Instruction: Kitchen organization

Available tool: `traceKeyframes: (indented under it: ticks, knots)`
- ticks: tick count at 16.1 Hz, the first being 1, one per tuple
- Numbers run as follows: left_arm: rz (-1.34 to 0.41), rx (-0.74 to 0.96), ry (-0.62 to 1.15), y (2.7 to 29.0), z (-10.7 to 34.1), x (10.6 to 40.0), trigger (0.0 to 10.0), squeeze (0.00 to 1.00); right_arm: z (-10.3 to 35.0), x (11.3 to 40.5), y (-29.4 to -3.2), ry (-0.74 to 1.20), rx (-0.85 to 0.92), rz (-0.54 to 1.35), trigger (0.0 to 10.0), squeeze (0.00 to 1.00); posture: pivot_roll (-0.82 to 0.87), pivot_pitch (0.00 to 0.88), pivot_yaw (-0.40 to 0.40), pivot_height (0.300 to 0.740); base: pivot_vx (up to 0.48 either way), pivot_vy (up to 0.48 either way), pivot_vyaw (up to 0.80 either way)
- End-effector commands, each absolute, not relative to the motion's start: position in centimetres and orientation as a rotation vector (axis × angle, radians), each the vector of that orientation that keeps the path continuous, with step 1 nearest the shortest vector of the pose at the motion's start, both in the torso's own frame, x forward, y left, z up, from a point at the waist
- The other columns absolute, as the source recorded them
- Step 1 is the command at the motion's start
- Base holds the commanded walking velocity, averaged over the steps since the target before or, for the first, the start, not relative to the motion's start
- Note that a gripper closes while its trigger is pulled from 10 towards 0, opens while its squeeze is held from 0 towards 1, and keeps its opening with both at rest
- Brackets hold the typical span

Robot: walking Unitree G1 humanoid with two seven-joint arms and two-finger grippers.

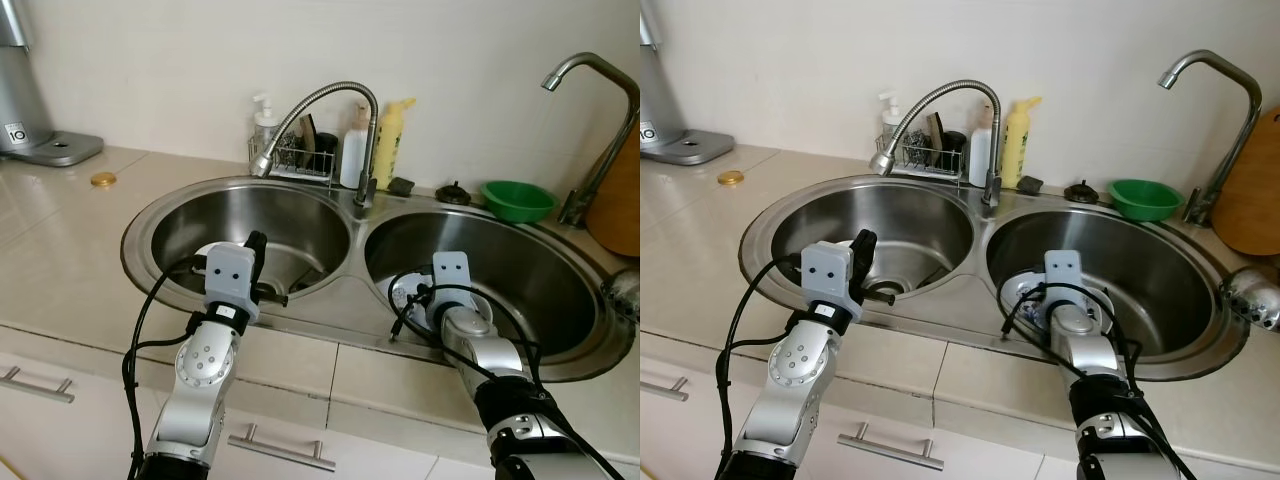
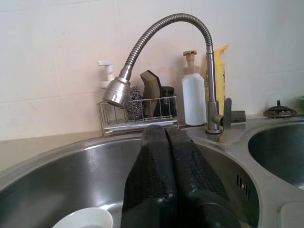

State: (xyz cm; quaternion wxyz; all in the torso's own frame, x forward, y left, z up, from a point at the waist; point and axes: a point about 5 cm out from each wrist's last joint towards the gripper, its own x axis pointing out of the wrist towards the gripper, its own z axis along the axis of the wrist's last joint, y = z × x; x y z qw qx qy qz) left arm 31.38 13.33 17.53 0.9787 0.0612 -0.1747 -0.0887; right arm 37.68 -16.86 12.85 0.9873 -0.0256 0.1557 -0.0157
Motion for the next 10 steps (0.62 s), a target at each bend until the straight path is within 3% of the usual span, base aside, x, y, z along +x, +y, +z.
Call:
traceKeyframes:
  ticks: [1,4,6,7,8,9,10]
  knots:
    - [-0.193,0.122,-0.343,13.1,17.5,31.3,10.0,0.0,12.3,37.5,-16.3,0.347,-0.031,-0.004,10.0,1.0,0.06,0.0,-0.062,0.74,0.0,0.0,0.0]
    - [-0.195,0.114,-0.342,13.0,17.6,31.4,10.0,0.0,13.3,37.7,-16.3,0.28,0.015,-0.017,10.0,1.0,0.07,0.0,-0.061,0.74,0.0,0.0,0.0]
    - [-0.203,0.105,-0.326,13.0,17.4,31.4,10.0,0.0,16.6,38.0,-16.8,0.058,0.059,-0.071,10.0,1.0,0.07,0.0,-0.061,0.74,0.0,0.15,0.0]
    - [-0.209,0.103,-0.325,12.9,17.5,31.4,10.0,0.0,19.3,37.7,-16.6,-0.13,0.178,-0.063,10.0,1.0,0.06,0.0,-0.062,0.74,0.0,0.48,0.0]
    - [-0.213,0.102,-0.328,12.8,17.5,31.3,10.0,0.0,22.2,36.9,-16.2,-0.325,0.199,-0.03,10.0,0.87,0.07,0.0,-0.062,0.74,0.0,0.48,0.0]
    - [-0.213,0.101,-0.329,12.8,17.5,31.3,10.0,0.0,22.5,36.8,-16.1,-0.347,0.203,-0.022,10.0,0.87,0.06,0.0,-0.058,0.74,0.0,0.48,0.0]
    - [-0.219,0.102,-0.328,12.7,17.5,31.3,10.0,0.0,24.7,36.0,-15.8,-0.455,0.201,-0.027,10.0,0.53,0.06,0.0,-0.059,0.74,0.0,0.48,0.0]
